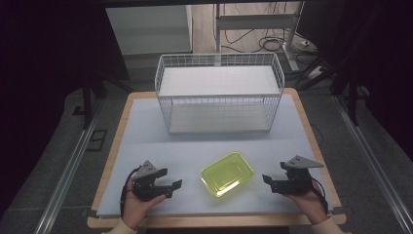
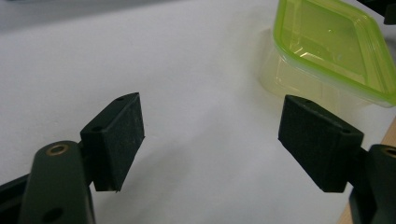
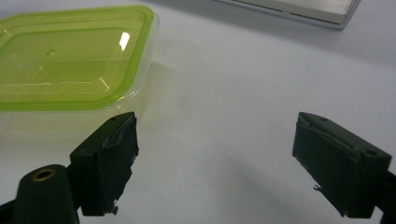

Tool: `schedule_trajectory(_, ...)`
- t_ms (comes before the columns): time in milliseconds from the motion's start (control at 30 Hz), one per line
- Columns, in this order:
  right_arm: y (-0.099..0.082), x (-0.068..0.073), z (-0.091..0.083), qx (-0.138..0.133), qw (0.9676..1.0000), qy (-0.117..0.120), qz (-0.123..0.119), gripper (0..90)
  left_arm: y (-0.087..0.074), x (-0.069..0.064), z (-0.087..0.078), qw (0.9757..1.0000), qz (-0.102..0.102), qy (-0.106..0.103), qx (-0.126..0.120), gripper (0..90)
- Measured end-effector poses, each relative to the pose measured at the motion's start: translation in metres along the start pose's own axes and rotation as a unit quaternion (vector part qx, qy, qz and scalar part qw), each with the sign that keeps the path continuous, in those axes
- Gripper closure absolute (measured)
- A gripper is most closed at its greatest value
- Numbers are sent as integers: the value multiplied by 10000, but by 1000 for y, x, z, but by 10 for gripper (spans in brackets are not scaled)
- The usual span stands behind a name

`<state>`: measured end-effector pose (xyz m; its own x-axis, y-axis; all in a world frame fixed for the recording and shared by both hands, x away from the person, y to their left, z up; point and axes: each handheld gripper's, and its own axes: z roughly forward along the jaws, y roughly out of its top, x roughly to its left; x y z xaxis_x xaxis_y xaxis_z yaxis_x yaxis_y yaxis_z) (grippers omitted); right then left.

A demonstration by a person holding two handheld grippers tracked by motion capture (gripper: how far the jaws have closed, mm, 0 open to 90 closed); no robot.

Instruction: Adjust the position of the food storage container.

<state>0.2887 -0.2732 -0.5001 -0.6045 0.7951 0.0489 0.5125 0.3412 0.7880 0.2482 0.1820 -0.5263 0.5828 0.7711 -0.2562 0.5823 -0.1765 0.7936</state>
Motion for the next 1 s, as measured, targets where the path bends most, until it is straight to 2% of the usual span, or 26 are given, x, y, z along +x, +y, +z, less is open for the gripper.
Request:
schedule_trajectory(300, -4, -1, -4, -24, 10000, -29, -10, 154, 3, -1, 4, 10000, 46, -33, 6, 219)
schedule_trajectory(467, -4, 0, -10, -96, 9999, 82, 111, 230, 5, -3, 6, 9999, 113, -74, 26, 218)
schedule_trajectory(533, -4, 1, -13, -88, 9998, 176, 72, 302, 5, -3, 6, 9999, 139, -68, 37, 218)
schedule_trajectory(567, -4, 1, -13, -88, 9998, 176, 72, 302, 5, -3, 6, 9999, 144, -67, 41, 218)
schedule_trajectory(600, -3, 2, -15, -95, 9998, 189, 0, 422, 5, -3, 6, 9999, 144, -67, 34, 218)
schedule_trajectory(667, -1, 3, -16, -135, 9998, 146, -29, 503, 5, -2, 6, 9999, 134, -56, 34, 218)
schedule_trajectory(700, -1, 3, -16, -135, 9998, 146, -29, 503, 5, -2, 6, 9999, 134, -56, 34, 218)
schedule_trajectory(733, 0, 4, -17, -136, 9998, 159, -43, 553, 5, -2, 6, 9999, 133, -50, 38, 218)
schedule_trajectory(767, 1, 6, -18, -159, 9996, 208, -132, 644, 4, -2, 6, 9999, 132, -48, 41, 218)
schedule_trajectory(833, 2, 8, -20, -156, 9993, 282, -162, 730, 4, -3, 6, 9999, 118, -47, 36, 218)
schedule_trajectory(1000, 6, 11, -24, -183, 9985, 469, -233, 861, 4, -3, 5, 9999, 90, -54, 36, 218)
